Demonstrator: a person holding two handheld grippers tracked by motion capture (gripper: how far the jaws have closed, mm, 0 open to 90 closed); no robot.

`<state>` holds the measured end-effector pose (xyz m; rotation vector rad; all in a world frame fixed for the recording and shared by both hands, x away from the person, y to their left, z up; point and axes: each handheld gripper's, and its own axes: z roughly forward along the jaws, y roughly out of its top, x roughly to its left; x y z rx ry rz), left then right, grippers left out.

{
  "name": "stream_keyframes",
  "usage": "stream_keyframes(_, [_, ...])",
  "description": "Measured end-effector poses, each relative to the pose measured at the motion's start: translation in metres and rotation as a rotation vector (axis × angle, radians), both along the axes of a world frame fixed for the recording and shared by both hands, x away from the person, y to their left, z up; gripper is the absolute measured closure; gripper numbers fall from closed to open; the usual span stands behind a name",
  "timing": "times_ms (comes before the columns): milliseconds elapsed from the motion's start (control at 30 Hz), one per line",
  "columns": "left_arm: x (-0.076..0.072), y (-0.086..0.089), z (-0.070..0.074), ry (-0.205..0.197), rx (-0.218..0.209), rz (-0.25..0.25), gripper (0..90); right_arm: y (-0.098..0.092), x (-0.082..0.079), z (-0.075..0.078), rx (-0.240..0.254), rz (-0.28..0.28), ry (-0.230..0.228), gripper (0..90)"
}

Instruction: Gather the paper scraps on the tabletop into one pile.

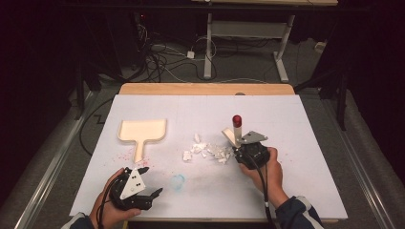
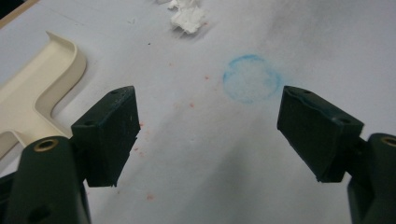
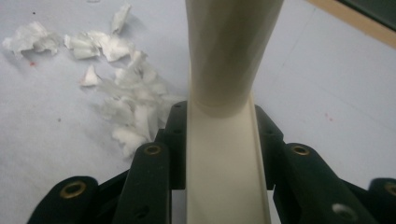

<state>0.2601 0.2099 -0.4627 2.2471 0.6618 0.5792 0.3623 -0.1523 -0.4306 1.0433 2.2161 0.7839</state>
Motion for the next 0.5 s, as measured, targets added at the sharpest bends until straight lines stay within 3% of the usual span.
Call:
stream_keyframes(267, [0.0,0.0,0.0,0.002,-0.01,-0.004,20.6,0.026,0.006,-0.003,0.054,0.007,-0.023,67.3])
stream_keyframes(500, [0.0,0.0,0.0,0.003,-0.007,0.0,20.6,0.028,0.008,0.001,0.071,0.002,-0.053,67.3])
